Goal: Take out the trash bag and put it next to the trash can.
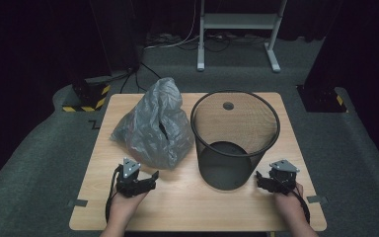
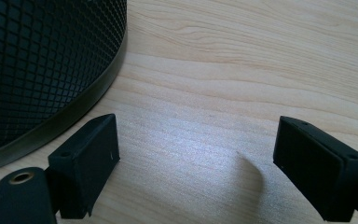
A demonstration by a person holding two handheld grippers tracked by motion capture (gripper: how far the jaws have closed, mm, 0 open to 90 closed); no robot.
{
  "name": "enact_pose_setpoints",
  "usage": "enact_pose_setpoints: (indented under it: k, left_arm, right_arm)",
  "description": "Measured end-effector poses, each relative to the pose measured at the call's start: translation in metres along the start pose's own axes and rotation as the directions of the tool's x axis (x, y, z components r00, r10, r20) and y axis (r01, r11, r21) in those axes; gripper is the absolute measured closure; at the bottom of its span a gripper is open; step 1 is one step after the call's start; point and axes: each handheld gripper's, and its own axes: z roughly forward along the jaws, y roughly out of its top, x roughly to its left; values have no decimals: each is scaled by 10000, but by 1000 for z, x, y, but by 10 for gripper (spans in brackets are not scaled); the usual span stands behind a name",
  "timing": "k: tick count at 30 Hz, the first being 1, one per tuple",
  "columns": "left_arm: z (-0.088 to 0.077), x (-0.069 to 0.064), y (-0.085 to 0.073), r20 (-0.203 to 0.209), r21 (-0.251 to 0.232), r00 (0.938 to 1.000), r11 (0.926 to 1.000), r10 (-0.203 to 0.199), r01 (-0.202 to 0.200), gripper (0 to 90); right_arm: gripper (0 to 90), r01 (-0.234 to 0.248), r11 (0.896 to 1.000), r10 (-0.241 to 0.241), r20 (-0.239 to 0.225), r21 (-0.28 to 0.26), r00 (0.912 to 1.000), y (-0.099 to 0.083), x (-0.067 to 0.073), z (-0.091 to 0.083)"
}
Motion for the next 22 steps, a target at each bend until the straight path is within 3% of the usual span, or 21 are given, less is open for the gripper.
enact_pose_setpoints:
  k: [1,5,8,11,22]
  left_arm:
    - [5,-1,-9,-44,247,10000,9997,42,-41,189]
    - [13,-4,-19,-229,599,9993,9978,289,-274,182]
    - [16,-4,-23,-211,690,9994,9973,266,-251,181]
    - [24,-2,-31,-448,1024,9983,9942,361,-313,166]
    - [26,-1,-31,-330,1135,9992,9934,209,-170,154]
  right_arm:
    - [141,-9,10000,9,-21,7,10000,0,0,0]
    - [140,-126,9999,126,-112,60,9999,0,-1,1]
    - [140,-159,9998,160,-149,84,9998,0,-2,1]
    - [139,-157,9998,158,-143,84,9998,1,-2,1]
    - [122,-282,9995,284,-113,150,9995,1,-2,1]
